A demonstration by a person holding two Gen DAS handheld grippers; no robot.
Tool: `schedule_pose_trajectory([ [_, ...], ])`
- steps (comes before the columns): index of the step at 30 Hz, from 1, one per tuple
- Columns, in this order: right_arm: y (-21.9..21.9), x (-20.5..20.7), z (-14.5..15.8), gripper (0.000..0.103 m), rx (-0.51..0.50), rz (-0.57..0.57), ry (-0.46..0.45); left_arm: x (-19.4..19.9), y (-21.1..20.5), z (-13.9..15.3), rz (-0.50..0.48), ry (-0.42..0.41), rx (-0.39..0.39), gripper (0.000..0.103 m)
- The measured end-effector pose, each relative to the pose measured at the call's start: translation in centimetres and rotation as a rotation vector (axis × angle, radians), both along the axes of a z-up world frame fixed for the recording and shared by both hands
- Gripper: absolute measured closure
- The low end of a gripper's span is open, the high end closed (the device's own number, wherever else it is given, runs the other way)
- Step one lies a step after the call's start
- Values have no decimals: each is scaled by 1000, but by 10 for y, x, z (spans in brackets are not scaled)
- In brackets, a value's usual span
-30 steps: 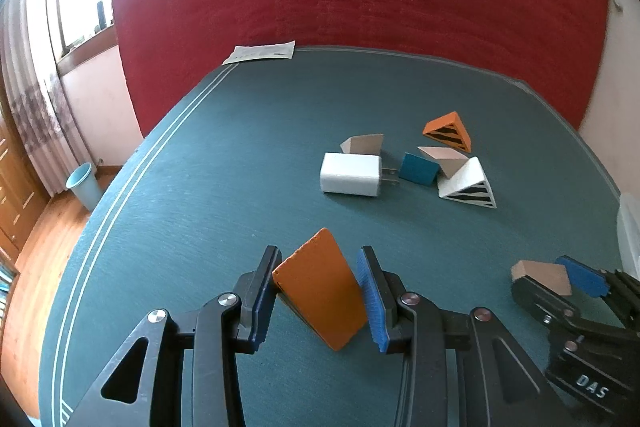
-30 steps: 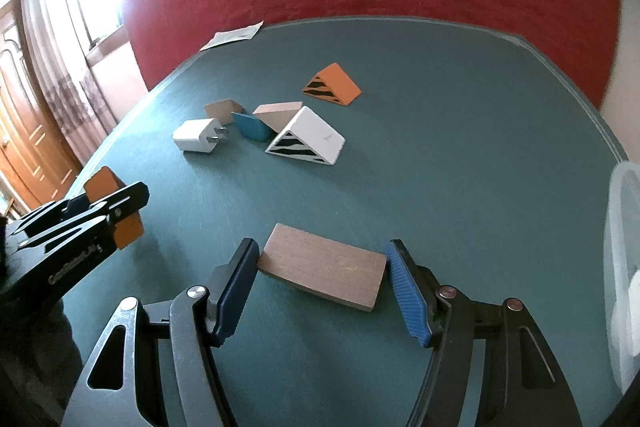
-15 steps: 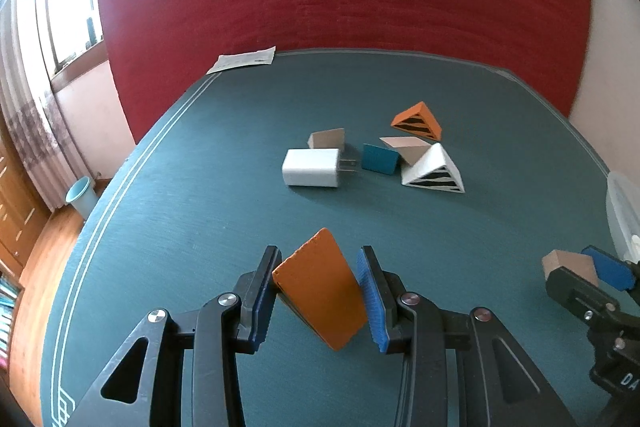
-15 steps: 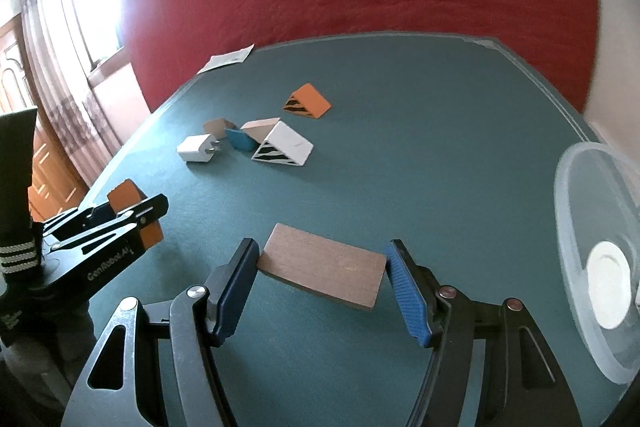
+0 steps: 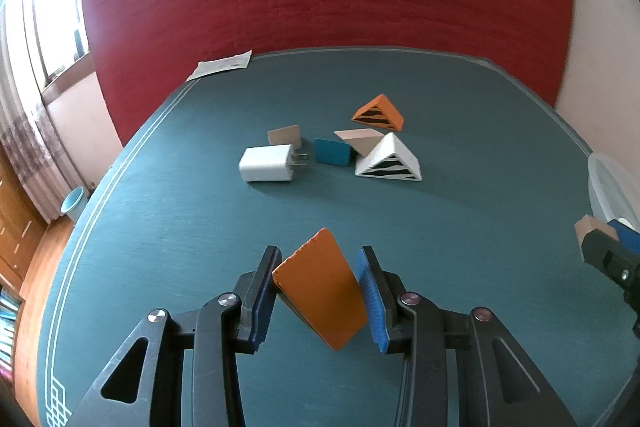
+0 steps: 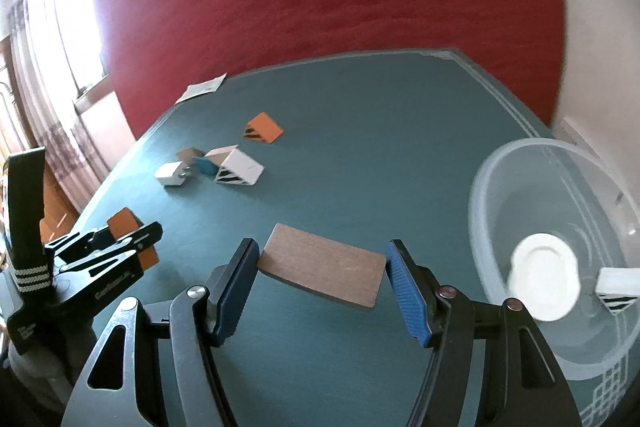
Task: Organize rigid objects
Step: 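Carry the tan block to the clear bin with the right tool while the left tool holds the orange block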
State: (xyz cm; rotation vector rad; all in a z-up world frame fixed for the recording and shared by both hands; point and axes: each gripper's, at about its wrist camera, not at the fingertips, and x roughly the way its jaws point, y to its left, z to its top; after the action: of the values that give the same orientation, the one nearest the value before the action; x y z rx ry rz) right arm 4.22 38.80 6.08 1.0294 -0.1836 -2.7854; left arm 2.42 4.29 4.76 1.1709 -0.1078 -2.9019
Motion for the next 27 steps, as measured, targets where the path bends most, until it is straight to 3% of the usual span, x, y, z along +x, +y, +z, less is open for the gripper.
schedule_pose_trajectory([
  [27,109,23,-3,37,46,-259,19,8,70,-1,-109,8,-51,62],
])
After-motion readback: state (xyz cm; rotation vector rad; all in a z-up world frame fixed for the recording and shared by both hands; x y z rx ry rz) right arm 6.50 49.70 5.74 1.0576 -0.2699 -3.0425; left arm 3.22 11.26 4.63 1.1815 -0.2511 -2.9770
